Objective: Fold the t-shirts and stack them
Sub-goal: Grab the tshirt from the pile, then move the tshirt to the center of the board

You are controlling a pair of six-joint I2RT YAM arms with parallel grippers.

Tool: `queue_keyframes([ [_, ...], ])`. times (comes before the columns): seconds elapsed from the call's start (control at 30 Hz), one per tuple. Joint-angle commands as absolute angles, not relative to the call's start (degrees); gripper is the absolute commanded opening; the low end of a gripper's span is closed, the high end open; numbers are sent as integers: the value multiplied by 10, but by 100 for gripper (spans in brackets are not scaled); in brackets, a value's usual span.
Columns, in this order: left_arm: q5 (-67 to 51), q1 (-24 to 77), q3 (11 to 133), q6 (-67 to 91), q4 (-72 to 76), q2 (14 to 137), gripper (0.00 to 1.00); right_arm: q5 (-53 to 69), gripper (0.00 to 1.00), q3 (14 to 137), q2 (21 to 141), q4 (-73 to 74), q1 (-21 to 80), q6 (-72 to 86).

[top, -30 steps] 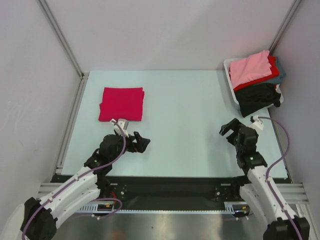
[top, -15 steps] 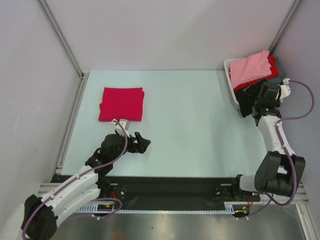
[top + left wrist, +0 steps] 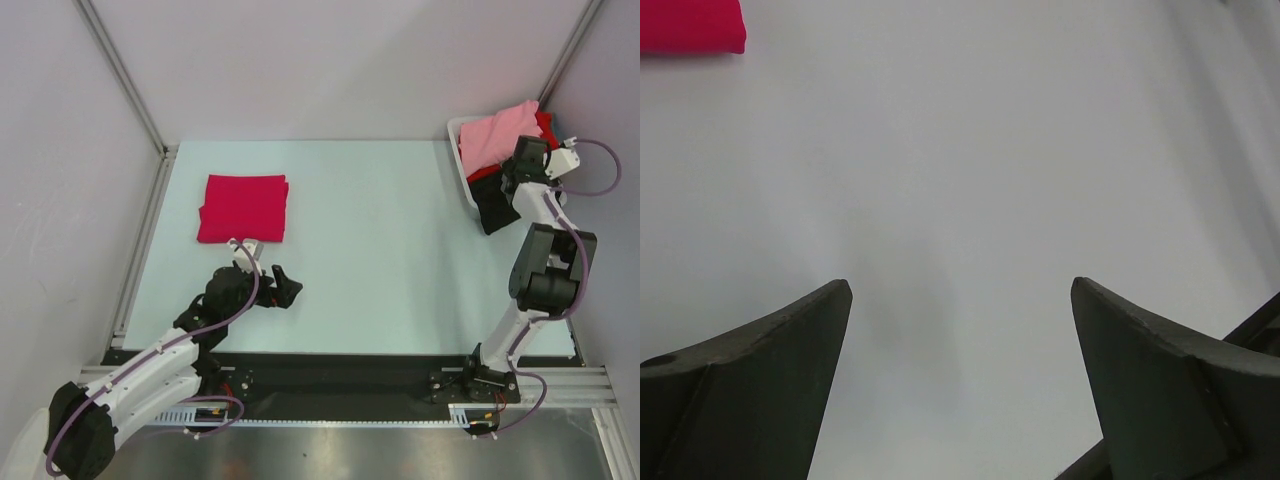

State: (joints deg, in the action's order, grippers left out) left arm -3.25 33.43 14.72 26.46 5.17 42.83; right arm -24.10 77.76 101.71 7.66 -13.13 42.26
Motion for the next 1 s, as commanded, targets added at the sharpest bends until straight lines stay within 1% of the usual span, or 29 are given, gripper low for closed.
queue_keyframes([
  [0.0,-40,338,160,261,72,427,97,-307,71,842,1079,87,-135,412],
  [0.03,-38,338,160,262,72,427,97,-306,62,874,1098,92,-135,407],
  [0.07,-38,338,160,262,71,425,97,-304,57,892,1129,117,-135,404],
  [0.1,-38,338,159,262,71,425,97,-300,34,908,1144,131,-135,403],
  [0.2,-35,338,161,260,69,425,96,-248,0,947,1153,156,-130,386],
  [0.27,-31,338,162,259,67,422,96,-258,0,927,1131,140,-119,389],
  [0.3,-30,338,161,258,67,420,95,-268,0,916,1101,126,-108,382],
  [0.43,-26,338,160,259,66,417,95,-355,0,880,1013,73,-31,321],
  [0.47,-25,338,160,259,67,418,95,-366,0,876,998,44,17,300],
  [0.53,-25,338,160,259,68,421,95,-380,0,874,959,17,66,231],
  [0.6,-26,338,161,258,69,424,94,-381,0,878,936,-25,137,185],
  [0.67,-29,338,162,259,70,427,94,-369,0,895,908,-45,196,132],
  [0.77,-28,338,162,258,72,432,94,-324,0,926,871,-53,239,111],
  [0.83,-27,338,162,258,72,432,94,-274,0,944,842,-52,241,133],
  [0.97,-27,338,163,258,73,435,94,-241,0,939,798,-30,224,178],
])
